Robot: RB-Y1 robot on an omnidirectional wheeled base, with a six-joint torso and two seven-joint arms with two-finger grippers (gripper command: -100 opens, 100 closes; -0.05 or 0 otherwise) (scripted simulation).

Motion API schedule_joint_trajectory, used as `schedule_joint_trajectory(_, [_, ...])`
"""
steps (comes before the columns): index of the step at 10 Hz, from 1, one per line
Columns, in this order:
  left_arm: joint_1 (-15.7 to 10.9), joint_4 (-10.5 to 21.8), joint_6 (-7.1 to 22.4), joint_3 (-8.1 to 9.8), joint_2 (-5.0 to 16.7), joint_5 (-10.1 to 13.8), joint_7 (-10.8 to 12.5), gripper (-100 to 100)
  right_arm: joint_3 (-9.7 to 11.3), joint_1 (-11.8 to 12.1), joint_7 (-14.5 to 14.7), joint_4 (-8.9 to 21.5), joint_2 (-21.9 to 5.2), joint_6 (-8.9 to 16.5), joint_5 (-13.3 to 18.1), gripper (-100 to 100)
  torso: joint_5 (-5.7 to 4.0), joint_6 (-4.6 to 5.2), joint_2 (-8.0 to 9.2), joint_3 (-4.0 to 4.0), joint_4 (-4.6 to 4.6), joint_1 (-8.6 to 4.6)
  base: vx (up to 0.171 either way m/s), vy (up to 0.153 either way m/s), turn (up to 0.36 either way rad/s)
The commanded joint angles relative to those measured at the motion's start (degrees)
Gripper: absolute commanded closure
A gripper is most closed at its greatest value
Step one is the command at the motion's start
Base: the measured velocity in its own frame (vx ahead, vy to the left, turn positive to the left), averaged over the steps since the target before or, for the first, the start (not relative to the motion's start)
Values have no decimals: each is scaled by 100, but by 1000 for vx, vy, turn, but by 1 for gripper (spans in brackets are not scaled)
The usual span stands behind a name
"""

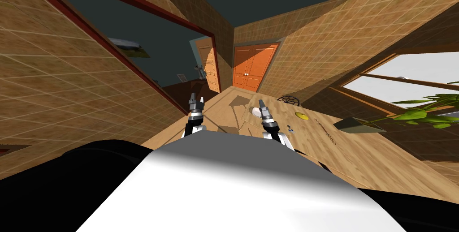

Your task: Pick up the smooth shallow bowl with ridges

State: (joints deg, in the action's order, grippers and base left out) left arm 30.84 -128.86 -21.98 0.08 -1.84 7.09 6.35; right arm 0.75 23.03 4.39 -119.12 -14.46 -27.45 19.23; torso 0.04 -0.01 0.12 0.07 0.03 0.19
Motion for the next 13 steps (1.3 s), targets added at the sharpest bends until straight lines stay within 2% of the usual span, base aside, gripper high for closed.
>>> schedule_joint_trajectory(1, [0, 0, 0, 0, 0, 0, 0, 0, 14, -10, 84, 99, -112, 30, 168, -100, 0, 0, 0, 0, 0, 0, -22, 42, 2])
schedule_joint_trajectory(3, [0, 0, 0, 0, 0, 0, 0, 0, 96, -179, 359, 438, -451, 173, 549, -100, -1, 1, -6, -3, -1, -5, -28, 50, 13])
schedule_joint_trajectory(4, [0, 0, 0, 0, 0, 0, 0, 0, 96, -179, 359, 510, -451, 173, 662, -100, 0, 1, -2, -1, 0, 1, -23, 49, 2])
schedule_joint_trajectory(5, [0, 0, 0, 0, 0, 0, 0, 0, 134, -264, 503, 705, -623, 250, 864, -100, 0, 1, -5, -3, -1, -1, -11, 48, 17])
schedule_joint_trajectory(6, [0, 0, 0, 0, 0, 0, 0, 0, 134, -264, 503, 736, -623, 250, 917, -100, 0, 1, -10, -5, -2, -2, -8, 36, 12])
schedule_joint_trajectory(7, [0, 0, 0, 0, 0, 0, 0, 0, 169, -348, 648, 961, -794, 330, 1139, -100, 0, 1, -11, -6, -2, -5, -11, 44, 22])
schedule_joint_trajectory(8, [0, 0, 0, 0, 0, 0, 0, 0, 169, -348, 648, 974, -794, 330, 1176, -100, 0, 1, -11, -6, -2, -4, -6, 36, 12])
schedule_joint_trajectory(9, [1, 0, 0, 0, 0, 0, 0, 0, 202, -431, 796, 1210, -966, 413, 1401, -100, -1, 1, -12, -7, -2, -6, -6, 43, 39])
schedule_joint_trajectory(10, [0, 0, 0, 0, 0, 0, 0, 0, 202, -431, 796, 1225, -966, 413, 1437, -100, -1, 1, -12, -7, -3, -5, -6, 37, 11])
schedule_joint_trajectory(11, [1, 0, 0, 0, 0, 0, 0, 0, 231, -511, 944, 1469, -1136, 498, 1659, -100, 0, 1, -12, -6, -2, -6, -8, 51, 45])
schedule_joint_trajectory(12, [0, 0, 0, 0, 0, 0, 0, 0, 231, -511, 944, 1487, -1136, 498, 1698, -100, 0, 1, -12, -7, -3, -2, -3, 41, 14])
schedule_joint_trajectory(13, [1, 0, 0, 0, 0, 0, 0, 0, 256, -587, 1093, 1759, -1306, 585, 1922, -100, 0, 2, -13, -7, -2, -5, 6, 43, 41])
